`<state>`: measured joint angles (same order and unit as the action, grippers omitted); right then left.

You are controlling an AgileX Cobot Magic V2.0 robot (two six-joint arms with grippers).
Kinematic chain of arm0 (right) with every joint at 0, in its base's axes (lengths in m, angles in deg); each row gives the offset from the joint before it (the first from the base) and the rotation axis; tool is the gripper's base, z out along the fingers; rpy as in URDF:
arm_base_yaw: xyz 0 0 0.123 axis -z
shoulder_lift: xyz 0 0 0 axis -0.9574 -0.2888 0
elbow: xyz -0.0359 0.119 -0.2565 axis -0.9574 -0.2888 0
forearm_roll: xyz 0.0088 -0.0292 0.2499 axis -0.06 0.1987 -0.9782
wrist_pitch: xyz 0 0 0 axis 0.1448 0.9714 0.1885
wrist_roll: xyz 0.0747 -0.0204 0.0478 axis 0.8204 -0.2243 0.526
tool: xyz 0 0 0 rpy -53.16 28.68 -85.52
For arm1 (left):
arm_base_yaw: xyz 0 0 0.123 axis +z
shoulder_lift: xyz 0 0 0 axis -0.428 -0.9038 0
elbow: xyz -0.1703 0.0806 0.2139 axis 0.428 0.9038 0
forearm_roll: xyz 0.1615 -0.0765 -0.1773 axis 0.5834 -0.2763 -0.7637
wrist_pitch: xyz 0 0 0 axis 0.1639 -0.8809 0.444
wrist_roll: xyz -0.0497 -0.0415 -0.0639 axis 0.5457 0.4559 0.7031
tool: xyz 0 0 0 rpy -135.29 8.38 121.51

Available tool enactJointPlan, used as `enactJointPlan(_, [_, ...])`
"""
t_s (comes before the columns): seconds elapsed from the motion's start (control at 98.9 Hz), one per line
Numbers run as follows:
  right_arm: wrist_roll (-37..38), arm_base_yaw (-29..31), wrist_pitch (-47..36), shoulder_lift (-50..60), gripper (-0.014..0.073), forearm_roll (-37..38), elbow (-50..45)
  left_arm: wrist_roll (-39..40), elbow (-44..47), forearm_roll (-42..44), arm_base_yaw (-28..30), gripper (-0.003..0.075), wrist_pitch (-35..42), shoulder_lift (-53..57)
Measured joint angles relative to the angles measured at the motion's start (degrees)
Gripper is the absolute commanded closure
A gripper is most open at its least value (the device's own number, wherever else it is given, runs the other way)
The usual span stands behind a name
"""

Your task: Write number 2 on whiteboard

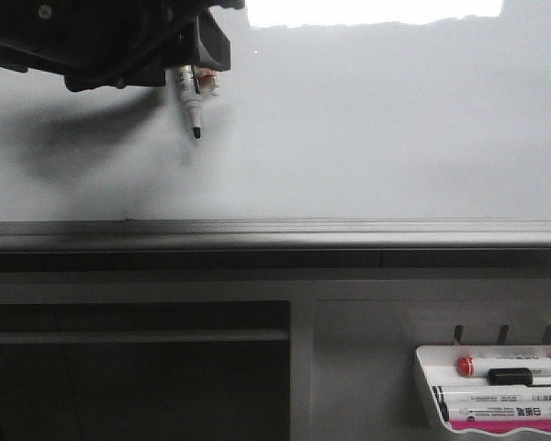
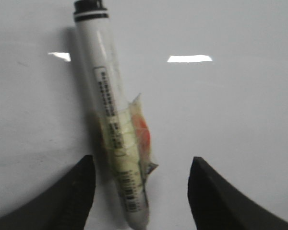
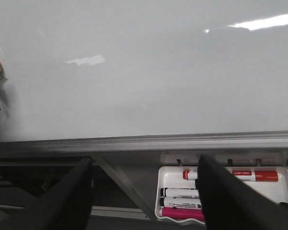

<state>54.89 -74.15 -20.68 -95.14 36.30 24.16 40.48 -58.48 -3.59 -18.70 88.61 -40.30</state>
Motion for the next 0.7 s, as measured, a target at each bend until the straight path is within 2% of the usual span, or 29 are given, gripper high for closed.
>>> enactJointPlan(0.142, [0.00,0.00,0.00,0.00,0.0179,-0.04,0.00,0.00,-0.14,0.25,1.51,0.0335,0.00,-0.70])
enactJointPlan(0.698, [-0.09,0.00,-0.10,0.00,0.0179,-0.42,0.00,0.00,-1.60,1.67,1.52,0.0337,0.74,-2.28])
